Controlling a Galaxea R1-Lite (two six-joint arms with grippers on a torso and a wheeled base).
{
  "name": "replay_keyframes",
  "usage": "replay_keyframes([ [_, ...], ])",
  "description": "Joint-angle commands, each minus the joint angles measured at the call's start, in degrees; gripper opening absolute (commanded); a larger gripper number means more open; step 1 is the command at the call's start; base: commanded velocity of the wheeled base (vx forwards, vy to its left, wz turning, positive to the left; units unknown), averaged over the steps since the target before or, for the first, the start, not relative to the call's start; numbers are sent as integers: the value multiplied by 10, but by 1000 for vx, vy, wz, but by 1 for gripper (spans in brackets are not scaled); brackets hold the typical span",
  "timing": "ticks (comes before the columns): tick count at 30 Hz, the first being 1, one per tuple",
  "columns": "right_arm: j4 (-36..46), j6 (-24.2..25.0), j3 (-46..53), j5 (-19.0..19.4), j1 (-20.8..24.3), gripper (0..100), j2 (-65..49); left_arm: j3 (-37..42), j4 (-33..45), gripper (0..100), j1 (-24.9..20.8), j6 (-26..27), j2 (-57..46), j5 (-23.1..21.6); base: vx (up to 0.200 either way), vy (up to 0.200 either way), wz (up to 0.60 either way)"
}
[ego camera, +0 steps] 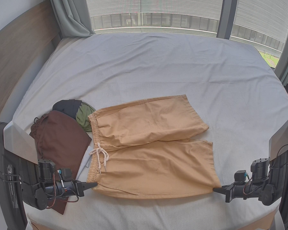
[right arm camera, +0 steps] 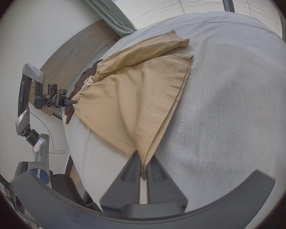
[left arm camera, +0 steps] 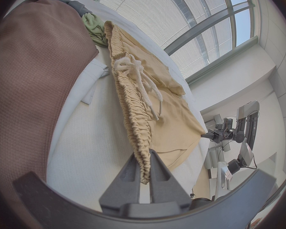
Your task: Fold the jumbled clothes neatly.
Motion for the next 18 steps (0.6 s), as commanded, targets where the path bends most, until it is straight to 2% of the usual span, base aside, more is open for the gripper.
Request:
replay_keyframes([
  [1, 0, -2, 11, 1, 0, 0, 0, 12, 0, 0, 6, 2, -10, -1, 0, 0, 0],
  [7, 0, -10, 13, 1, 0, 0, -2, 38, 0, 0, 25, 77, -5, -14, 0, 0, 0],
  [16, 30, -35, 13, 2, -11, 0, -18, 55, 0, 0, 26, 85, -11, -18, 0, 0, 0],
  [18, 76, -55, 13, 2, -13, 0, -35, 62, 0, 0, 27, 93, -10, -19, 0, 0, 0],
])
